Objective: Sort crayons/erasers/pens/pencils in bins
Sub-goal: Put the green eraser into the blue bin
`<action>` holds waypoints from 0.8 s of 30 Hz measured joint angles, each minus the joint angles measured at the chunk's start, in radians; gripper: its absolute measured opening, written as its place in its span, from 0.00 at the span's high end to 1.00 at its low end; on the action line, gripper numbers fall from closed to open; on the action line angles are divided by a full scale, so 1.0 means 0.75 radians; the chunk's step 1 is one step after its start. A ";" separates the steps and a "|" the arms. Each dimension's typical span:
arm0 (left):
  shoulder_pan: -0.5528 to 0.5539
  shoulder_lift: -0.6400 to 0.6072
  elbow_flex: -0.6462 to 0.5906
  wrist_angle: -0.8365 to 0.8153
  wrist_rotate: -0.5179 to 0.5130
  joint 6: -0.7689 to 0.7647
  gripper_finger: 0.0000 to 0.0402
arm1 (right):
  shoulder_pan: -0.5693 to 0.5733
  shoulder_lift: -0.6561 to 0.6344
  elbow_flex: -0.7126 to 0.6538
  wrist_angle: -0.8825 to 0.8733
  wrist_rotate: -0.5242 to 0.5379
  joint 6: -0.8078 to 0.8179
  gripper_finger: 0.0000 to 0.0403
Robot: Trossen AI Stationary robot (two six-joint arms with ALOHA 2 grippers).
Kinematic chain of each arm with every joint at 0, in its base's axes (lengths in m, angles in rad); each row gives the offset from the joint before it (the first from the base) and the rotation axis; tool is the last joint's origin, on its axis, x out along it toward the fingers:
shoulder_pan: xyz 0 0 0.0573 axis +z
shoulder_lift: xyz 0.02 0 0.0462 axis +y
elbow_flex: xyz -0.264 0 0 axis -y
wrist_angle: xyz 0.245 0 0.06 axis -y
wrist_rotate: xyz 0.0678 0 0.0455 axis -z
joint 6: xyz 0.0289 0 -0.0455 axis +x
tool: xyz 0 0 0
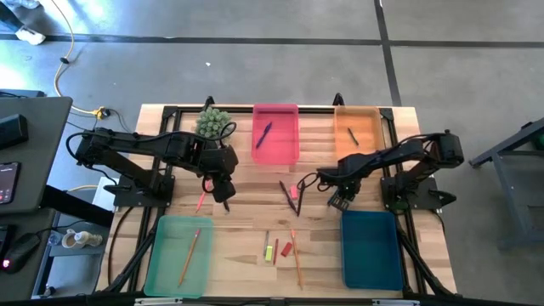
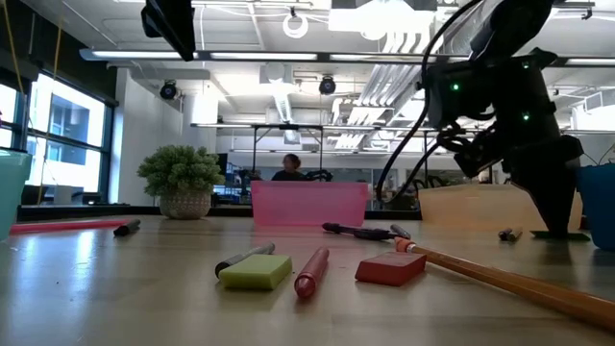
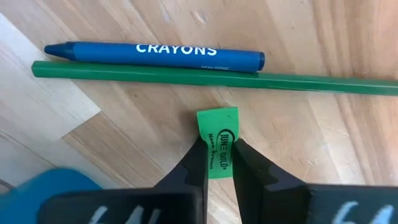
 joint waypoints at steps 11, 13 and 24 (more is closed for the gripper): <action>0.000 0.000 0.000 -0.001 0.004 0.000 0.75 | -0.003 -0.200 0.003 0.005 0.030 0.117 0.93; 0.000 0.000 0.000 -0.001 0.004 0.000 0.75 | -0.001 -0.254 0.003 -0.004 0.008 0.153 0.93; 0.000 0.000 0.001 0.001 -0.005 0.036 0.75 | 0.173 -0.636 0.060 -0.020 -0.161 0.459 0.93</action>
